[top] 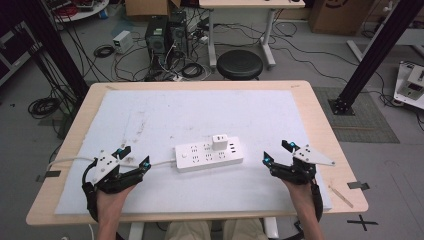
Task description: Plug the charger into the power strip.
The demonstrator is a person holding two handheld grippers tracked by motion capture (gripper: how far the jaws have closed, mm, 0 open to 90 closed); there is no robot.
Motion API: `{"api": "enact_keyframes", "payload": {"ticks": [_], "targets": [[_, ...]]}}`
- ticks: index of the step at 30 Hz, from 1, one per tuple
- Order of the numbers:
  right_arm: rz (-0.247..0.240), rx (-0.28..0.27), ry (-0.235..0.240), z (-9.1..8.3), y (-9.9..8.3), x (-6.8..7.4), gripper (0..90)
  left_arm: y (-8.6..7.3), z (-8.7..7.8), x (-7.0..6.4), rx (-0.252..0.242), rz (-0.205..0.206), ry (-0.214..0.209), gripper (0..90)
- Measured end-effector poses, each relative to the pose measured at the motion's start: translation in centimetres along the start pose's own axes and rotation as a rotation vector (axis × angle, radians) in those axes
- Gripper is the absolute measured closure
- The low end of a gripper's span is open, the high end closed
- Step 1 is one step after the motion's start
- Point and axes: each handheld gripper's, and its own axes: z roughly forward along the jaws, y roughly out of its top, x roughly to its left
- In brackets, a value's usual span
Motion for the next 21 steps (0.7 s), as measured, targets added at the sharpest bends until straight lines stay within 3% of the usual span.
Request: {"api": "enact_keyframes", "payload": {"ticks": [9,21], "targets": [[0.033,0.016,-0.018,-0.25,-1.08,-0.23,21.9,0.03,0.03,0.13,0.0,0.0,0.002,26.0],[0.038,0.019,-0.017,-0.28,-1.33,-0.49,21.3,-0.15,0.37,0.15,0.006,0.002,-0.002,26.0]]}}
